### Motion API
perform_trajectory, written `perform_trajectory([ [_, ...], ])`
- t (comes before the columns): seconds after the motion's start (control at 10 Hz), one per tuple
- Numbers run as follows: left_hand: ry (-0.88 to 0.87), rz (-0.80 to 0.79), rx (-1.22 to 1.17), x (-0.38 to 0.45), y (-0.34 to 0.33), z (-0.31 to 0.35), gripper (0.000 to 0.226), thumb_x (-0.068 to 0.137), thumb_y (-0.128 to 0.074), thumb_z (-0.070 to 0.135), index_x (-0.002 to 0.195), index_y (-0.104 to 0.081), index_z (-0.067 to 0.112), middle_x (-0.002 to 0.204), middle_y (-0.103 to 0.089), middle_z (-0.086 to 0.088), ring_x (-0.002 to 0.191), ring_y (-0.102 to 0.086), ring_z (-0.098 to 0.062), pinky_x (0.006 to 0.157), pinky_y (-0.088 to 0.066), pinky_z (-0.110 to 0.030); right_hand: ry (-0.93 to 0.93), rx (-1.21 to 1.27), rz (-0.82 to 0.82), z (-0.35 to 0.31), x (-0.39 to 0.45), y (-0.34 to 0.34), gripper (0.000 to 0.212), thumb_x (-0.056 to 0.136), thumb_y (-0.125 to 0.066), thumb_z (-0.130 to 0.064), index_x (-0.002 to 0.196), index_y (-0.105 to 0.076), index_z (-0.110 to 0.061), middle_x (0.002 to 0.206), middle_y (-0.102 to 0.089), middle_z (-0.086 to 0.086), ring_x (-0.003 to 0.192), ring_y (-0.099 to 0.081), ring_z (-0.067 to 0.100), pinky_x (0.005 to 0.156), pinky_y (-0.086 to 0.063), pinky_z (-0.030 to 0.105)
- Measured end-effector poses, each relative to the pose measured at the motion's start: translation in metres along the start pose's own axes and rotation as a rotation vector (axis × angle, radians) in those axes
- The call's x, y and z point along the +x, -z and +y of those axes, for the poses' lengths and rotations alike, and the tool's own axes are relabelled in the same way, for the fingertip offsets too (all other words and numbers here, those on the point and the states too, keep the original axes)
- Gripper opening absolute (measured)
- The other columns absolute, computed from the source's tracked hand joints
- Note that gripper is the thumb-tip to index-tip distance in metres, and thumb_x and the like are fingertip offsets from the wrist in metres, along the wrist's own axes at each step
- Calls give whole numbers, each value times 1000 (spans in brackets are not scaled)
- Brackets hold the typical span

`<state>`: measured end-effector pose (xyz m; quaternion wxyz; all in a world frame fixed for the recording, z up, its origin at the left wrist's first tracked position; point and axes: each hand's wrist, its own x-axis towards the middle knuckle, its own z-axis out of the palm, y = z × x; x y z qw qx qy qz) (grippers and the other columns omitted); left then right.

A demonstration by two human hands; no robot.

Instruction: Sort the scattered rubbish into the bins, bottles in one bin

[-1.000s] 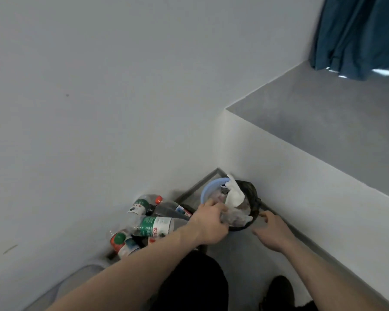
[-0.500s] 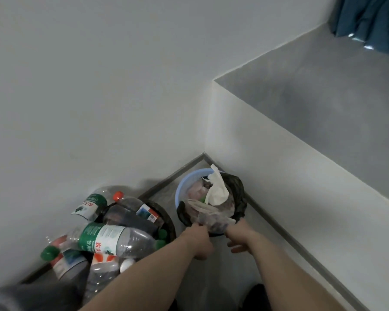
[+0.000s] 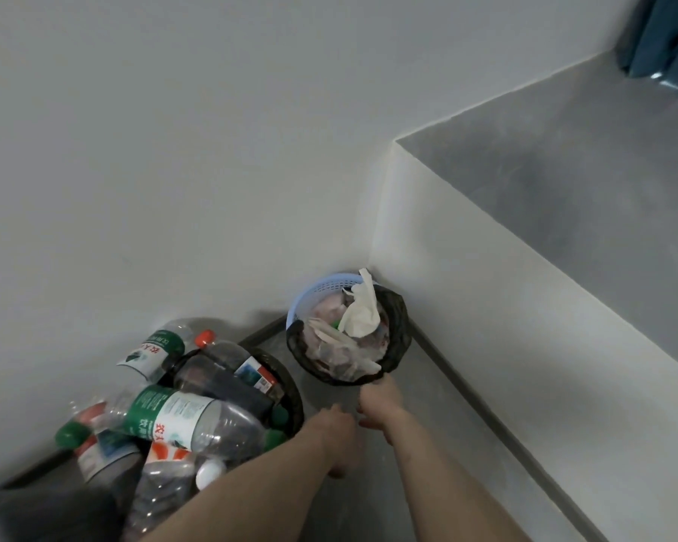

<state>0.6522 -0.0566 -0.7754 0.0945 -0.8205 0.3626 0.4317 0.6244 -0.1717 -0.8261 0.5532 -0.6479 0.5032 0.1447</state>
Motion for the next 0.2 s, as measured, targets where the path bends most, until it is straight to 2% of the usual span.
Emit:
perform_trajectory([
  [0.1,6,-6,7,3,-5,-7,55,91,-63,25,141,-46,11,142,-39,-15,128,-48,-34,107,-46,-44,-12,-69,42,24,5,5,74,86,-60,-18,155,-32,-17,150,-48,15,134,-51,34,111,-43,41],
  [0.2,13,-53,27,2,-9,-2,61,90,-63,21,147,-43,13,149,-35,-13,132,-45,-34,110,-44,-45,-67,-153,116,41,18,30,79,85,-65,-28,156,-32,-18,155,-43,13,135,-50,33,111,-43,42],
])
